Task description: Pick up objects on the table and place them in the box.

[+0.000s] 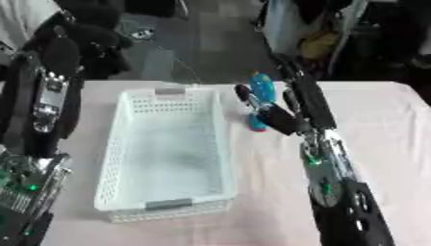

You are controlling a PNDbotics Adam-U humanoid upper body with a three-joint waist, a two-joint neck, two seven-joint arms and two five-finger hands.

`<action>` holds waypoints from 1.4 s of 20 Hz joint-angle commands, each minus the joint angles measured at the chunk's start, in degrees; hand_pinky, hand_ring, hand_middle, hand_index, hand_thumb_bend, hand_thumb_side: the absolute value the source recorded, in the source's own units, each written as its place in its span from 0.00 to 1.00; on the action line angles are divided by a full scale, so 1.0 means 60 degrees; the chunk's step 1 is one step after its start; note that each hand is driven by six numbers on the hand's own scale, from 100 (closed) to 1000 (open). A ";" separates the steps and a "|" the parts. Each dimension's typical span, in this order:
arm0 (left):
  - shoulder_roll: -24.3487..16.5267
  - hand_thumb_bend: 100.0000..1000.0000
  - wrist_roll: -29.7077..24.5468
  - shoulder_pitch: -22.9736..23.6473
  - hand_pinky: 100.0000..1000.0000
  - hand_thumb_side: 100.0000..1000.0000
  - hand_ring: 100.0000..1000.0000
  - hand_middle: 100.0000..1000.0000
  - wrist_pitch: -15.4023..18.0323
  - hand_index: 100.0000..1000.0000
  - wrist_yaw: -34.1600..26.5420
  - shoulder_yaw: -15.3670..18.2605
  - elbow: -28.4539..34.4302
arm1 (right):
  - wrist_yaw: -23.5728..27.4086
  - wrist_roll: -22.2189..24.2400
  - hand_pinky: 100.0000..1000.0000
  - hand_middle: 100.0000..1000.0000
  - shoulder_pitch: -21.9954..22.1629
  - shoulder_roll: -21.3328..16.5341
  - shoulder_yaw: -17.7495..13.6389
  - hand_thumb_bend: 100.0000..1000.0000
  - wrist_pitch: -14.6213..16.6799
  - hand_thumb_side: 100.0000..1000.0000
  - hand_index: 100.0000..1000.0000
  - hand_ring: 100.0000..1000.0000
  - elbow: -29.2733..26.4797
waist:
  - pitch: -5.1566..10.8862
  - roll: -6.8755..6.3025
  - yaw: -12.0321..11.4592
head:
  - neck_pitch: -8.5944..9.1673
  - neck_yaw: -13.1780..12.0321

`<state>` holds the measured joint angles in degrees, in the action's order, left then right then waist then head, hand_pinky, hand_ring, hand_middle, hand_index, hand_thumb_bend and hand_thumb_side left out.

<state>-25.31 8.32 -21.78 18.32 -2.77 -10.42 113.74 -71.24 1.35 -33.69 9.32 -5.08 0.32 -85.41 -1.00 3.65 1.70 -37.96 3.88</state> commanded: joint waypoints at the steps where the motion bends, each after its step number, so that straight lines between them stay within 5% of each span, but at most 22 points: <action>1: -0.0207 0.08 -0.0029 -0.0069 0.40 0.81 0.56 0.71 -0.0003 0.63 -0.0030 0.0019 0.0141 | -0.0023 0.0005 0.88 0.90 -0.0003 0.0390 -0.0215 0.58 -0.0310 0.95 0.98 0.77 -0.0392 | 0.0096 -0.0067 0.0025 | 0.0199 0.0382; 28: -0.0132 0.08 -0.0099 -0.0213 0.40 0.81 0.56 0.71 0.0006 0.63 -0.0082 -0.0013 0.0141 | -0.1014 0.0170 0.90 0.91 -0.0903 0.0599 -0.0778 0.55 -0.0703 0.94 0.97 0.79 0.1211 | -0.0021 -0.0054 -0.0101 | 0.0479 0.0381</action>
<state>-25.28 7.88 -22.34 18.21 -3.05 -10.74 113.74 -76.86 2.47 -37.52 13.21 -9.57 -3.59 -77.97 -1.65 3.64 1.12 -35.57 6.51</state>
